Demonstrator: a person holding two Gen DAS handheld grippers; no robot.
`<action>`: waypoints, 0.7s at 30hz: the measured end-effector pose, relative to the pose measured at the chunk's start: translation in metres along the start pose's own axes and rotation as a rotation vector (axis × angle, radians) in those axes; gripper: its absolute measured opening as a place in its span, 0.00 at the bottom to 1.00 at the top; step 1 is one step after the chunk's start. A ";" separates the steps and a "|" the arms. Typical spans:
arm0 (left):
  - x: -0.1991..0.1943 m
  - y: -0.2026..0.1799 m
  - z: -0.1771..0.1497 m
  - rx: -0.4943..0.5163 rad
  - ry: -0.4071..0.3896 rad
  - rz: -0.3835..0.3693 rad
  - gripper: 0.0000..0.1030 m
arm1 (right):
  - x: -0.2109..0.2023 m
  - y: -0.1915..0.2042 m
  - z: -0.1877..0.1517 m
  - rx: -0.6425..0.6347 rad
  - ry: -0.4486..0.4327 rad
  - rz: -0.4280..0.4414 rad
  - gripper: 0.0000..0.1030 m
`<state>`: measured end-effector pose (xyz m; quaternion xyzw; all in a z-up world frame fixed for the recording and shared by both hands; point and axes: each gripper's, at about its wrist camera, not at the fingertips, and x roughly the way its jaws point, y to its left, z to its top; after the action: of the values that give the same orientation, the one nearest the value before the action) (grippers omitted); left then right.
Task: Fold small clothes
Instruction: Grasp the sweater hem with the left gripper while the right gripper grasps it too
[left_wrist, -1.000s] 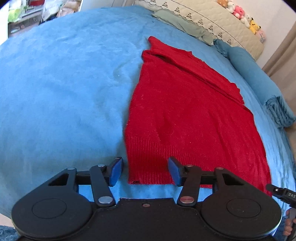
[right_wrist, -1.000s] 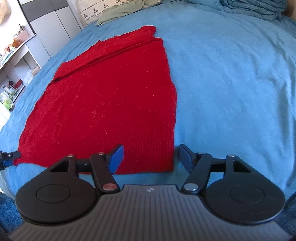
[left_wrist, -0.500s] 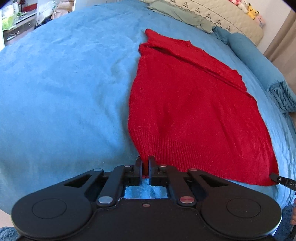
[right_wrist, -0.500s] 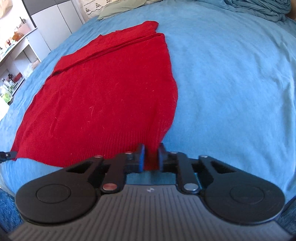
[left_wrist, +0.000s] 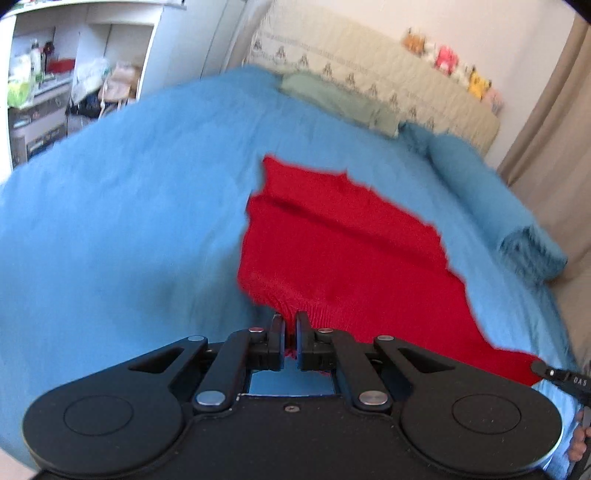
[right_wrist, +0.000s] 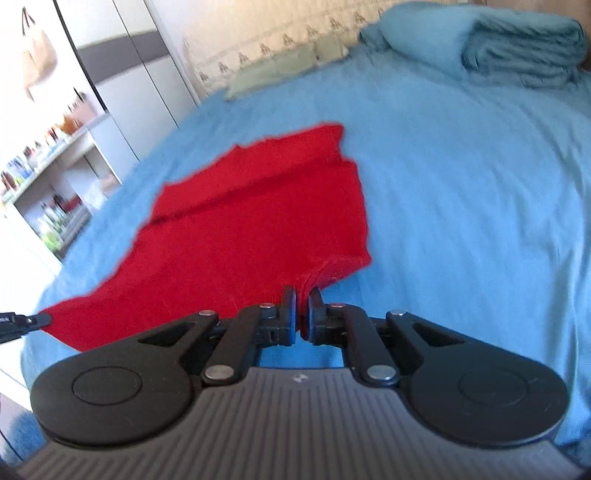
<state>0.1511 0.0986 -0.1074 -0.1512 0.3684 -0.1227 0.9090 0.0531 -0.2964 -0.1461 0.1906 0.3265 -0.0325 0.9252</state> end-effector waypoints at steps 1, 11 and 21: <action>0.000 -0.003 0.009 -0.006 -0.022 -0.006 0.05 | -0.003 0.002 0.009 0.001 -0.017 0.007 0.20; 0.057 -0.032 0.132 -0.002 -0.172 -0.017 0.05 | 0.028 0.023 0.141 0.009 -0.144 0.079 0.18; 0.189 -0.021 0.228 -0.004 -0.190 0.011 0.04 | 0.162 0.023 0.262 0.000 -0.150 0.071 0.18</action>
<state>0.4418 0.0579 -0.0639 -0.1622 0.2815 -0.1021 0.9402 0.3396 -0.3630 -0.0513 0.1992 0.2494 -0.0138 0.9476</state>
